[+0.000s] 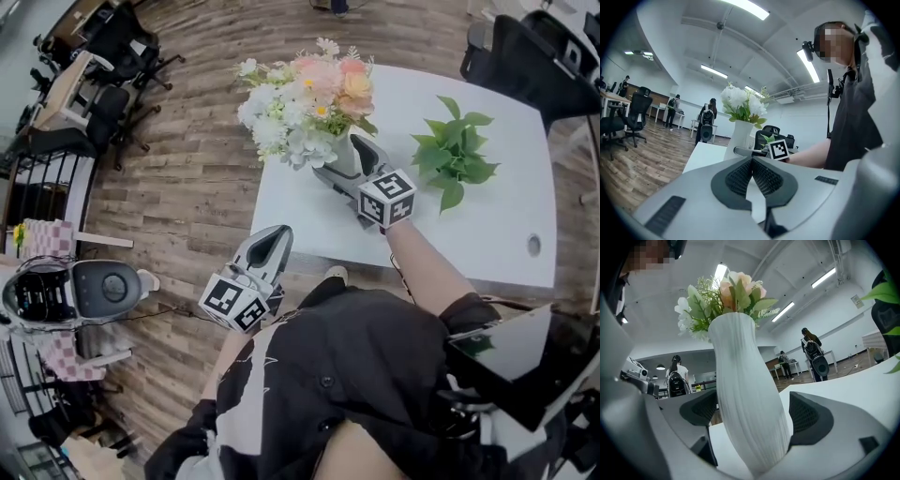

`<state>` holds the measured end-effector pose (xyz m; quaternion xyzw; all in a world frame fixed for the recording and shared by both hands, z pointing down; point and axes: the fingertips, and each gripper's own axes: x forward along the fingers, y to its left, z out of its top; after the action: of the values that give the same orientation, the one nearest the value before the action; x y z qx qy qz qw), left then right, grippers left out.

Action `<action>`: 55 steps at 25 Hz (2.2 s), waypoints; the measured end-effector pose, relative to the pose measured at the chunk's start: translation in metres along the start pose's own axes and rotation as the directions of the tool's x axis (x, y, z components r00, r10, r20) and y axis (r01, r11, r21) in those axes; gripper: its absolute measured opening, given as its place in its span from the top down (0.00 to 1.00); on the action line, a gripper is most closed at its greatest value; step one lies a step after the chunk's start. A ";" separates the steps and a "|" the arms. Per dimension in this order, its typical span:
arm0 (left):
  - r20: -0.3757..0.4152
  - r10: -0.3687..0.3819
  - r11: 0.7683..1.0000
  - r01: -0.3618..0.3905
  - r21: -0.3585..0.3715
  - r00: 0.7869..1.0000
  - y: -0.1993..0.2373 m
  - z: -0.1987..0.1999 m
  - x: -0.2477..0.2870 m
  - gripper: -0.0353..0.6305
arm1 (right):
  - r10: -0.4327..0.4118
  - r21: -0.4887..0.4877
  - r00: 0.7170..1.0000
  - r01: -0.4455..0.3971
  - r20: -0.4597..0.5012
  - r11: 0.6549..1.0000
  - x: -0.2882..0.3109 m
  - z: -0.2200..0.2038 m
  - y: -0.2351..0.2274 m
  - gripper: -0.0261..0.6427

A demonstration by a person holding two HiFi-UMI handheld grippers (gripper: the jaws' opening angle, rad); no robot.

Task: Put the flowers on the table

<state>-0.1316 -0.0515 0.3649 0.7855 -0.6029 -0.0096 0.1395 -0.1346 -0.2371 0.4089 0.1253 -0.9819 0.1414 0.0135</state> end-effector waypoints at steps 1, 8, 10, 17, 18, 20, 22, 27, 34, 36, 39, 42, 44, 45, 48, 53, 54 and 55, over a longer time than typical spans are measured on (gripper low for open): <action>0.004 0.006 1.000 -0.006 0.001 1.000 -0.003 0.000 -0.004 0.93 | -0.004 0.008 1.000 0.004 0.002 1.000 -0.003 0.001 0.000 0.26; 0.052 0.032 0.999 -0.031 -0.009 0.998 -0.026 0.005 -0.026 0.93 | 0.018 -0.022 1.000 -0.017 0.016 1.000 -0.038 0.023 0.027 0.27; 0.062 0.036 0.999 -0.035 -0.028 0.997 -0.035 0.006 -0.027 0.93 | 0.033 -0.057 0.999 -0.032 0.007 0.998 -0.053 0.029 0.037 0.27; 0.102 0.036 0.999 -0.035 -0.017 0.994 -0.077 0.012 -0.026 0.93 | 0.053 -0.099 0.998 -0.049 0.036 0.994 -0.105 0.047 0.056 0.27; 0.110 0.038 0.999 -0.037 -0.011 0.993 -0.083 0.014 -0.026 0.93 | 0.054 -0.106 0.998 -0.049 0.043 0.993 -0.113 0.049 0.058 0.27; 0.124 0.039 0.999 -0.039 -0.003 0.991 -0.095 0.018 -0.026 0.93 | 0.060 -0.115 0.997 -0.054 0.048 0.992 -0.127 0.053 0.064 0.29; 0.138 0.038 0.999 -0.038 -0.003 0.990 -0.109 0.019 -0.027 0.93 | 0.059 -0.106 0.997 -0.054 0.053 0.993 -0.144 0.056 0.069 0.56; 0.159 0.040 0.999 -0.039 -0.008 0.986 -0.140 0.017 -0.029 0.93 | 0.071 -0.099 0.995 -0.064 0.068 0.993 -0.180 0.061 0.081 0.89; 0.139 0.067 0.995 -0.056 -0.082 0.988 -0.165 0.001 -0.027 0.93 | 0.105 -0.081 0.994 -0.101 0.042 0.992 -0.223 0.058 0.101 0.93; 0.142 0.071 0.994 -0.058 -0.091 0.987 -0.169 -0.001 -0.025 0.93 | 0.110 -0.066 0.994 -0.108 0.028 0.992 -0.237 0.053 0.104 0.93; 0.147 0.064 0.996 -0.054 -0.072 0.987 -0.180 -0.001 -0.022 0.93 | 0.103 -0.082 0.994 -0.105 -0.027 0.991 -0.255 0.038 0.105 0.94; 0.145 0.046 0.997 -0.038 -0.060 0.988 -0.189 0.000 -0.017 0.93 | 0.099 -0.099 0.991 -0.108 -0.084 0.989 -0.269 0.021 0.104 0.94; 0.137 0.040 0.998 -0.032 -0.061 0.990 -0.194 -0.002 -0.015 0.93 | 0.098 -0.082 0.990 -0.106 -0.097 0.991 -0.276 0.013 0.102 0.94; 0.134 0.041 0.998 -0.033 -0.060 0.990 -0.196 -0.004 -0.014 0.93 | 0.096 -0.075 0.990 -0.104 -0.104 0.992 -0.280 0.009 0.101 0.94; 0.137 0.050 0.997 -0.042 -0.062 0.989 -0.200 -0.005 -0.014 0.93 | 0.090 -0.050 0.989 -0.097 -0.119 0.994 -0.291 0.001 0.098 0.94; 0.130 0.051 0.997 -0.044 -0.059 0.990 -0.204 -0.008 -0.012 0.93 | 0.105 -0.015 0.990 -0.107 -0.093 0.994 -0.301 -0.002 0.095 0.94; 0.127 0.049 0.997 -0.042 -0.058 0.991 -0.204 -0.010 -0.011 0.93 | 0.107 -0.018 0.990 -0.109 -0.094 0.994 -0.302 -0.003 0.095 0.94; 0.124 0.047 0.998 -0.040 -0.057 0.991 -0.205 -0.011 -0.011 0.93 | 0.108 -0.021 0.990 -0.110 -0.096 0.994 -0.303 -0.005 0.095 0.94</action>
<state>0.0607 0.0087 0.3267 0.7658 -0.6271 -0.0723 0.1226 0.1347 -0.0744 0.3685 0.0644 -0.9873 0.1345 0.0540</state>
